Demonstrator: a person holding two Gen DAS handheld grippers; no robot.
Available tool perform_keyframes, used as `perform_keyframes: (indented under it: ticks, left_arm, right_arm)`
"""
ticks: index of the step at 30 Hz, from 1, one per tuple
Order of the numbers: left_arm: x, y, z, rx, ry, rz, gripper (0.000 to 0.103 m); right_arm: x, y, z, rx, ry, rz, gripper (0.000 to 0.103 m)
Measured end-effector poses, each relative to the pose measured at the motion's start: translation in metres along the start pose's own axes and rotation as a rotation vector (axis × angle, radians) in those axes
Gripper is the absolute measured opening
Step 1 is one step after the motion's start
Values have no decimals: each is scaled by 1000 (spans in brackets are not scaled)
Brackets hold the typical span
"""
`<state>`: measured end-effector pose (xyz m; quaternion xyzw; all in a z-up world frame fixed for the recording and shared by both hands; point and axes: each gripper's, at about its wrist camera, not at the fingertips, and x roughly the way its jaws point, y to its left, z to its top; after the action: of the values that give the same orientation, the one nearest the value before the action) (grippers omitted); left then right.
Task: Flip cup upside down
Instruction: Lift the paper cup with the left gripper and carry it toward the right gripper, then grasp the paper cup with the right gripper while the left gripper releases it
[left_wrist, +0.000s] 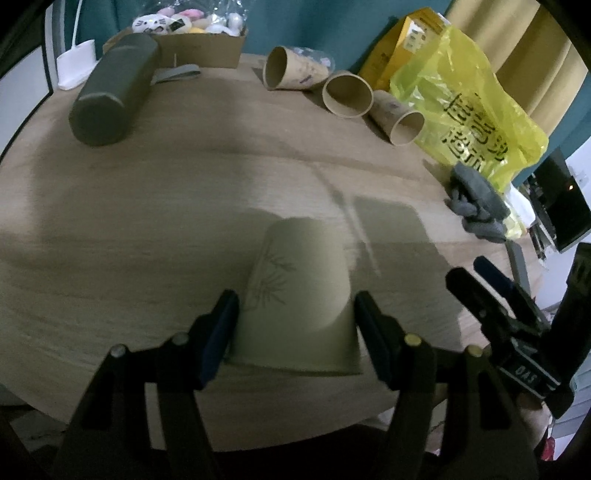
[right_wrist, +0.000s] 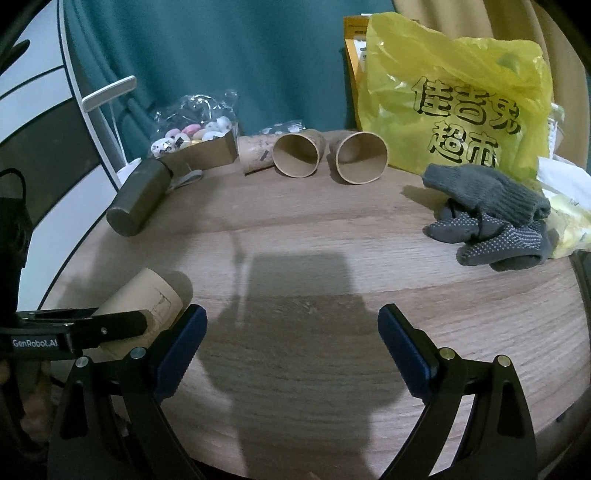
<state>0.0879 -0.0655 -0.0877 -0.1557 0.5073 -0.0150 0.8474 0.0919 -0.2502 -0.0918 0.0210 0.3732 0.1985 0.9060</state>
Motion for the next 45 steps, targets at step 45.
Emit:
perform_keyframes:
  ticks: [45]
  left_arm:
    - [-49, 158, -4, -52, -189, 76, 82]
  right_arm:
    - [96, 100, 64, 6, 597, 135, 77]
